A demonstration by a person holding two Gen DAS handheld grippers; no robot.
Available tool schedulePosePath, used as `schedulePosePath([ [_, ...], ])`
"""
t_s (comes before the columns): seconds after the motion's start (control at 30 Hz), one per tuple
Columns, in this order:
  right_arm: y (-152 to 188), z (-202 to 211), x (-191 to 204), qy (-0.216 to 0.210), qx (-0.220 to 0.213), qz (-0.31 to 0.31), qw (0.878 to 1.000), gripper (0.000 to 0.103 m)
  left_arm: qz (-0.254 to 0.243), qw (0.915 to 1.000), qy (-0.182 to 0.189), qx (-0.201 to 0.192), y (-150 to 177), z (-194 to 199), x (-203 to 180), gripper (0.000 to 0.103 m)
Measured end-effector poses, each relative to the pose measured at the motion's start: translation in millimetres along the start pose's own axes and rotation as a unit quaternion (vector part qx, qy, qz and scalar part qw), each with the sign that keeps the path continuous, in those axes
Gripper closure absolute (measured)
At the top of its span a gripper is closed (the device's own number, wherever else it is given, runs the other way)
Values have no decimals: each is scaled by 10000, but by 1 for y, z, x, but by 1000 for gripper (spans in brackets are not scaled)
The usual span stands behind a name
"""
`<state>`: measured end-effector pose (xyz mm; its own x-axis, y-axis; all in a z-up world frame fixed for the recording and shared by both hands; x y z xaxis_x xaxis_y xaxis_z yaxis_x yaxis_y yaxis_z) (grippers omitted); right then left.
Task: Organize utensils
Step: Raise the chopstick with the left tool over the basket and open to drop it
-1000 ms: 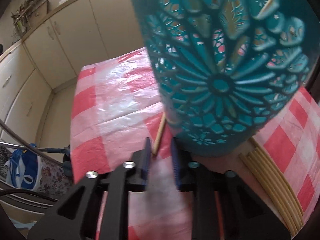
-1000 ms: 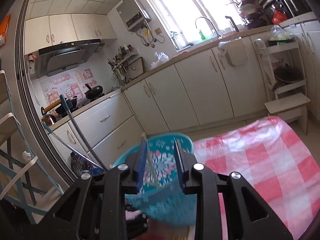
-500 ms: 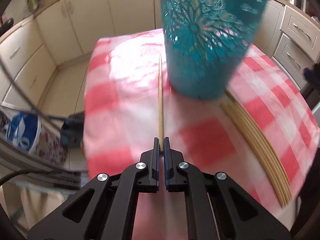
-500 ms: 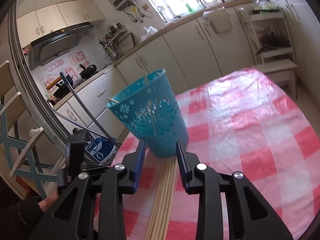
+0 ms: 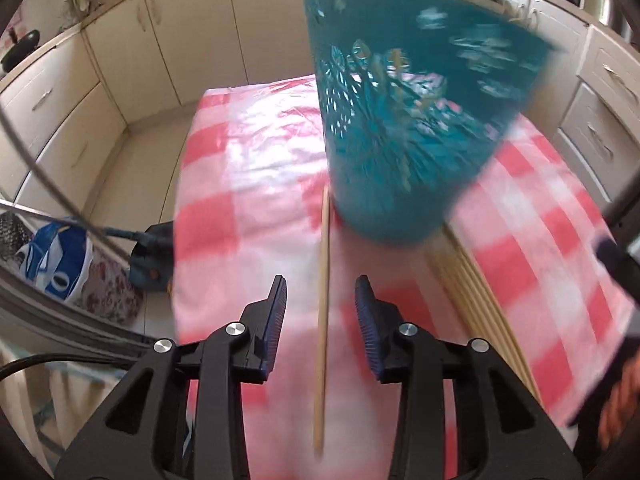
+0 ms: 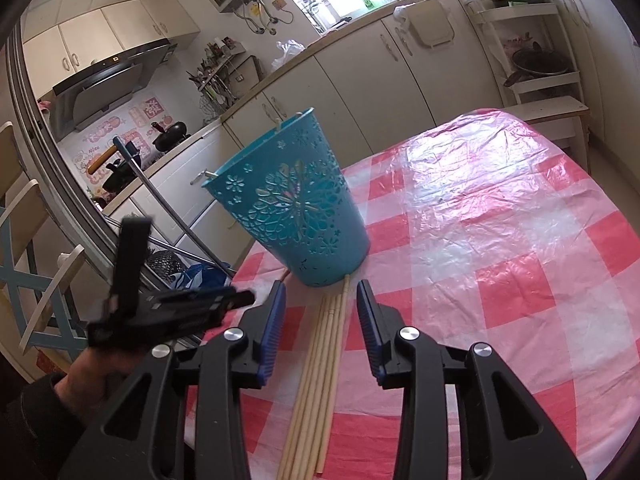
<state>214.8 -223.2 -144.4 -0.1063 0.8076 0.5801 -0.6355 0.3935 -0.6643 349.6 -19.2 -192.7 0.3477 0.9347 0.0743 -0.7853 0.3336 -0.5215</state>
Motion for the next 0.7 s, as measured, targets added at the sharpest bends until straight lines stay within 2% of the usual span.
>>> schedulePosePath([
  [0.1, -2, -1, -9, 50, -4, -110, 9999, 66, -10, 9998, -38, 201, -13, -28, -3, 70],
  [0.17, -2, -3, -13, 57, 11, -171, 9998, 66, 97, 9997, 67, 198, -13, -34, -1, 82],
  [0.2, -2, -4, -16, 55, 27, -209, 9998, 66, 119, 9997, 79, 212, -15, -34, 0, 99],
  [0.33, -1, -7, -20, 3, 89, -314, 9995, 65, 491, 9986, 166, 30, -4, -12, 12, 99],
  [0.43, -2, -6, -20, -32, 74, -311, 9995, 64, 1102, 9923, 272, -499, 8, 35, 33, 99],
  [0.5, -2, -6, -21, -33, 91, -334, 9994, 64, 1422, 9825, 360, -1148, 10, 79, 42, 99],
  [0.57, 0, -7, -20, -21, 123, -354, 9993, 64, 1593, 9680, 464, -1882, 5, 122, 44, 99],
  [0.63, 3, -8, -20, -2, 166, -353, 9992, 64, 1643, 9485, 584, -2646, -8, 161, 40, 99],
  [0.67, 3, -9, -19, 9, 171, -337, 9993, 64, 1638, 9347, 628, -3093, -20, 181, 35, 99],
  [0.7, 4, -8, -18, 23, 165, -312, 9994, 64, 1629, 9245, 669, -3380, -29, 192, 30, 99],
])
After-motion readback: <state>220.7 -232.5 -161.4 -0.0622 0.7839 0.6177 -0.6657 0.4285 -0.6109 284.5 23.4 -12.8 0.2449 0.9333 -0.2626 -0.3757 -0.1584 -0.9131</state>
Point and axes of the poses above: each gripper's, at about its wrist camera, not at the fingertips, and z roughly against the way its jaws point, x to its left, y to its underside, the point moved 2 cm from there along -z, roughly the way its jaws point, and after that the axes turned 3 degrees about -z, right-handed, at the moved point
